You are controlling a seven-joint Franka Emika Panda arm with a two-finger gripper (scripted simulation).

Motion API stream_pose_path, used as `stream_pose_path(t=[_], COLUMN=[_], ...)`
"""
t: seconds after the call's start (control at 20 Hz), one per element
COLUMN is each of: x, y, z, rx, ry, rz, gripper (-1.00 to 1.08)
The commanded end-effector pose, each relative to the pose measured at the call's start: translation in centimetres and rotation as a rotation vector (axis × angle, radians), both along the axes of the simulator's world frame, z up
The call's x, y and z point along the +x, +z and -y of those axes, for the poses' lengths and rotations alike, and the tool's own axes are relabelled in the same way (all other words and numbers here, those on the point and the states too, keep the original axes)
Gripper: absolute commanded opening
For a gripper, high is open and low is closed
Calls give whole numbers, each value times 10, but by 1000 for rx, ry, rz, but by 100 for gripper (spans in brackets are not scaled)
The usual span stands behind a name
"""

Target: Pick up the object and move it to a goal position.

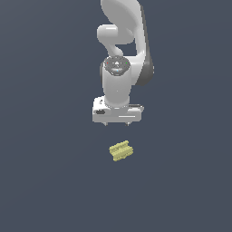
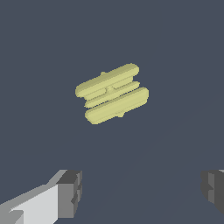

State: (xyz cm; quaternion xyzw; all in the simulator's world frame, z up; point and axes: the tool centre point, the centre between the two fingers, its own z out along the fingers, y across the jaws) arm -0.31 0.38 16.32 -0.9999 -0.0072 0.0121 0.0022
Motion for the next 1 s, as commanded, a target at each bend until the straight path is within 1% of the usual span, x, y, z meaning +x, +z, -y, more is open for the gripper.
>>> stream_pose_path(t=[0.0, 0.2, 0.55, 0.95], x=[0, 0, -3, -1], y=[0, 0, 2, 0], z=[0, 5, 22, 21], rx=[0, -2, -9, -9], ry=[0, -10, -42, -62], rz=[0, -2, -8, -7], gripper=[100, 100, 100, 100])
